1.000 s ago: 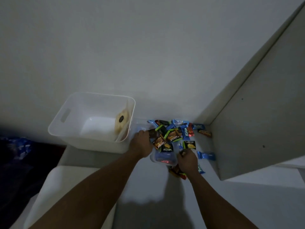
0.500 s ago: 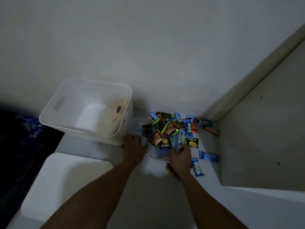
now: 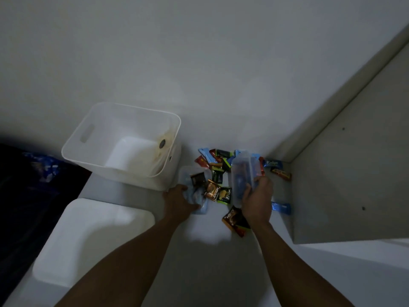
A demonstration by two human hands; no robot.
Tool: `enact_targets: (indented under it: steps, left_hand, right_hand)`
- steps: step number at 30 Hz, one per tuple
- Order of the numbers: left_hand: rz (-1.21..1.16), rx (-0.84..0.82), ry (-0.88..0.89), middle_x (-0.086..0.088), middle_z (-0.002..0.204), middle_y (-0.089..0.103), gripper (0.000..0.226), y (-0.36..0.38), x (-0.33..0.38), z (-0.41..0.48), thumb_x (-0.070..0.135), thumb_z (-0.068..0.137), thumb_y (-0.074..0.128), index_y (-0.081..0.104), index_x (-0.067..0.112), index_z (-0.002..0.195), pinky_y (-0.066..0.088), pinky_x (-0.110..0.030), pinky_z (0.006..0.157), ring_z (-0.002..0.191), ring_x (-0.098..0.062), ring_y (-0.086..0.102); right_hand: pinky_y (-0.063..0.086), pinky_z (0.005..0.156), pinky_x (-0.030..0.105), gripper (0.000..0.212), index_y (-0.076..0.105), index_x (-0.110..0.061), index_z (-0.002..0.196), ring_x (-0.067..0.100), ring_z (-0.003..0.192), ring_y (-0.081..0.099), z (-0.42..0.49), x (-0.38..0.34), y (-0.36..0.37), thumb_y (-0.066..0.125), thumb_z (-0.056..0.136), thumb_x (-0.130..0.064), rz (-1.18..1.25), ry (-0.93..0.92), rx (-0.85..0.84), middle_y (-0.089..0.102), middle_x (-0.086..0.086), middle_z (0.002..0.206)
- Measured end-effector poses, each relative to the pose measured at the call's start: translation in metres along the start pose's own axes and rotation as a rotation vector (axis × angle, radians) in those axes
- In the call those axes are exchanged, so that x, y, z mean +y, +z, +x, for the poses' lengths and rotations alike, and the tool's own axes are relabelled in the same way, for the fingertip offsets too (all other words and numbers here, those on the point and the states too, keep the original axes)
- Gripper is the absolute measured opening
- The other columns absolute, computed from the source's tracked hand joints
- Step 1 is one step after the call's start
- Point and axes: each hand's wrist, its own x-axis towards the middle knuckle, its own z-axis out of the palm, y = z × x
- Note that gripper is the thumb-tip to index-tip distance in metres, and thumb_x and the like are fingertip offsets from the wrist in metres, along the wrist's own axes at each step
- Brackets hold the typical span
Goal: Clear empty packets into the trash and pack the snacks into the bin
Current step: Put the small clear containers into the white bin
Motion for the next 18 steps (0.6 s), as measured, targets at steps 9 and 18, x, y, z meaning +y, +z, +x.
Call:
enact_targets:
  steps: [9, 18]
  left_hand:
    - [0.144, 0.126, 0.217, -0.011, 0.128, 0.049, 0.062, -0.022, 0.007, -0.033, 0.019, 0.075, 0.081, 0.057, 0.011, 0.131, 0.05, -0.041, 0.087, 0.115, -0.031, 0.05]
    - [-0.049, 0.165, 0.209, -0.008, 0.122, 0.053, 0.065, -0.034, -0.007, -0.065, 0.025, 0.072, 0.085, 0.058, 0.014, 0.13, 0.052, -0.034, 0.082, 0.107, -0.026, 0.055]
  right_hand:
    - [0.05, 0.07, 0.04, 0.019, 0.045, -0.013, 0.109, 0.027, 0.104, 0.052, -0.012, -0.01, -0.011, 0.058, 0.094, -0.014, 0.01, 0.034, 0.109, 0.048, 0.009, 0.117]
    - [0.039, 0.066, 0.023, 0.016, 0.045, -0.004, 0.115, 0.023, 0.09, 0.056, -0.038, -0.014, -0.022, 0.049, 0.1, -0.009, 0.251, 0.018, 0.137, 0.05, 0.005, 0.102]
